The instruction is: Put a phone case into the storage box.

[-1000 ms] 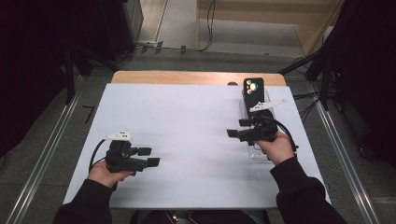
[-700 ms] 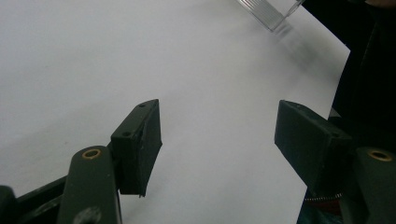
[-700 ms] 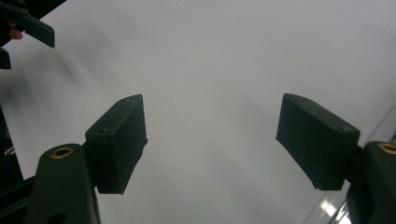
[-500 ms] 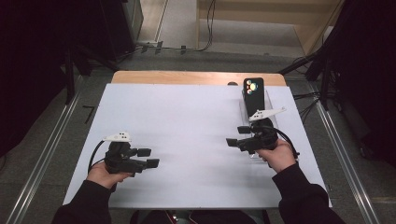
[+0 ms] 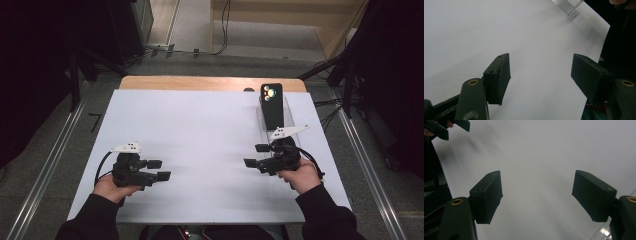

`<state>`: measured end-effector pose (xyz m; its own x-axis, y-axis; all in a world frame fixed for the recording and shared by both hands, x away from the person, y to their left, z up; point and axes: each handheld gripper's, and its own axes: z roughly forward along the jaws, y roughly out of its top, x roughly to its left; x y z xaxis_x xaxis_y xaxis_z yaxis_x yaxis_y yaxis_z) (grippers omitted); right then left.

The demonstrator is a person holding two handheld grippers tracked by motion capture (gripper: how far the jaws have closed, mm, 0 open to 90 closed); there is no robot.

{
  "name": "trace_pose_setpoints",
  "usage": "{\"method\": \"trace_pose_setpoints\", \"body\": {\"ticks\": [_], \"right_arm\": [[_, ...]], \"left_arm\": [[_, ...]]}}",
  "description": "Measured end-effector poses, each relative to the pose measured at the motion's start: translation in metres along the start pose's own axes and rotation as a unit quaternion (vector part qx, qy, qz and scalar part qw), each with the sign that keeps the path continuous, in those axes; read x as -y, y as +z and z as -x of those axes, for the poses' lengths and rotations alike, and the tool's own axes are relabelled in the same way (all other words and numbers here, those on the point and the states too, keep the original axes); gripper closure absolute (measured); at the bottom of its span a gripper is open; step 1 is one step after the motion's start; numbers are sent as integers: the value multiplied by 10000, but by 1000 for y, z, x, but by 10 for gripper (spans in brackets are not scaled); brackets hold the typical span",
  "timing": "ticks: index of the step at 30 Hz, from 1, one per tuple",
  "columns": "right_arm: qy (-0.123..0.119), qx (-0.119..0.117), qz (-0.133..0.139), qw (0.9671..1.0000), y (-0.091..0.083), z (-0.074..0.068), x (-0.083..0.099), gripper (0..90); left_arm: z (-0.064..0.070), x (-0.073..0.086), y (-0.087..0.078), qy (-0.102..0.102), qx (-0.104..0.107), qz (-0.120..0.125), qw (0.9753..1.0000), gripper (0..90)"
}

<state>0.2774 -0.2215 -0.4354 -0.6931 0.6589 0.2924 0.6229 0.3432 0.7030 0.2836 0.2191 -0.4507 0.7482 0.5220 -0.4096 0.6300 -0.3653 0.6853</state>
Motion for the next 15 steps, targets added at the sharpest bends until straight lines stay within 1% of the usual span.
{"method": "trace_pose_setpoints", "body": {"ticks": [9,15], "right_arm": [[-51,-47,-29,10000,-5,-4,15,221],[-41,-93,-91,9999,-7,-6,25,221]], "left_arm": [[2,2,-2,10,3,28,10000,322],[3,4,-3,28,5,22,10000,322]]}}
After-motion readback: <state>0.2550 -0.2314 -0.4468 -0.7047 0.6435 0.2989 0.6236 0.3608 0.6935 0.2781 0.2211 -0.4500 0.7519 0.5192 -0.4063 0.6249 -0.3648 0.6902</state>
